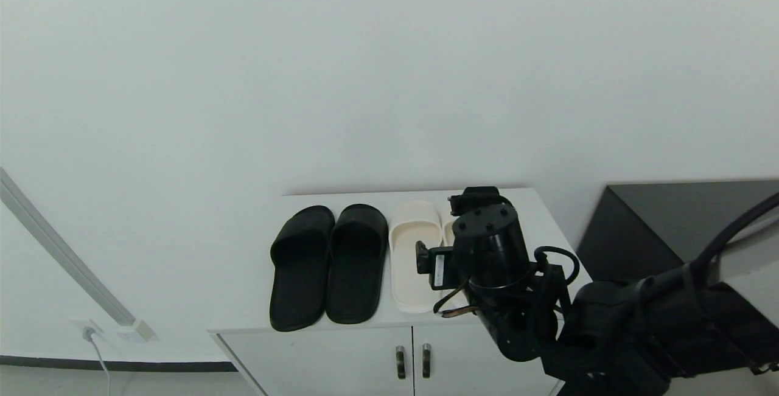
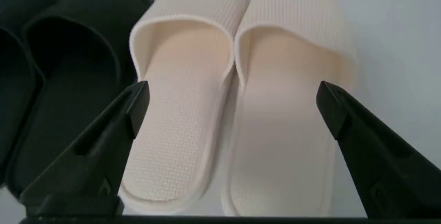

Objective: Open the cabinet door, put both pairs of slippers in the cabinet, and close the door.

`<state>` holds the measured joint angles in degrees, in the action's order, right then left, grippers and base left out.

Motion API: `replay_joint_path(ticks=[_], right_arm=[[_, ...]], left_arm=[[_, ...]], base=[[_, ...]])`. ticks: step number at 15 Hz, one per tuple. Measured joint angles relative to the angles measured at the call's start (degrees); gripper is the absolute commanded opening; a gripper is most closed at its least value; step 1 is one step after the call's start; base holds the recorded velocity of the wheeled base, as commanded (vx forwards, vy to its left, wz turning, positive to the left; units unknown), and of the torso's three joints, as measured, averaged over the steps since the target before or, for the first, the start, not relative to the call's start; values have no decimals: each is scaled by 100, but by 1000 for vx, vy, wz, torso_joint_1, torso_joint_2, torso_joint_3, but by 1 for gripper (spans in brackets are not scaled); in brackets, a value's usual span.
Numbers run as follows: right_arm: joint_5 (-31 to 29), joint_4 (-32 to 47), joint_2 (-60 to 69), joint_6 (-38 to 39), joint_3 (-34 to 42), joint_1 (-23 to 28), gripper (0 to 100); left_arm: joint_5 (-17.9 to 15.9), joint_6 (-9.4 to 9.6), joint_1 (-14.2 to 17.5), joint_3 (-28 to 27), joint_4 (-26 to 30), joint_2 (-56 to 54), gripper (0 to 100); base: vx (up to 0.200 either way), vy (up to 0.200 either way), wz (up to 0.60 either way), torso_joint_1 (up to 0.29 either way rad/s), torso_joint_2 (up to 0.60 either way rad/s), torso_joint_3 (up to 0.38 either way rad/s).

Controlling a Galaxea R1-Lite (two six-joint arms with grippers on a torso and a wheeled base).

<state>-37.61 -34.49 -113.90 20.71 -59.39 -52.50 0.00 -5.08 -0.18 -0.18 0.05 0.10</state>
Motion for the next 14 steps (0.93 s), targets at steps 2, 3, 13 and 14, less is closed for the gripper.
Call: replay_joint_path(ticks=[2, 3, 13, 14], right_arm=[[-16, 0, -286, 46, -199, 41, 100], [-60, -2, -421, 48, -334, 59, 100], [-311, 24, -1574, -378, -1643, 521, 100], [-308, 9, -1607, -462, -1663, 540, 100]], left_arm=[[0, 0, 0, 0, 2, 0, 0], [0, 0, 0, 0, 0, 0, 0], [0, -4, 0, 0, 0, 0, 0], [0, -4, 0, 0, 0, 0, 0]], base=[[0, 0, 0, 0, 0, 0], [0, 0, 0, 0, 0, 0], [0, 0, 0, 0, 0, 0], [0, 0, 0, 0, 0, 0]])
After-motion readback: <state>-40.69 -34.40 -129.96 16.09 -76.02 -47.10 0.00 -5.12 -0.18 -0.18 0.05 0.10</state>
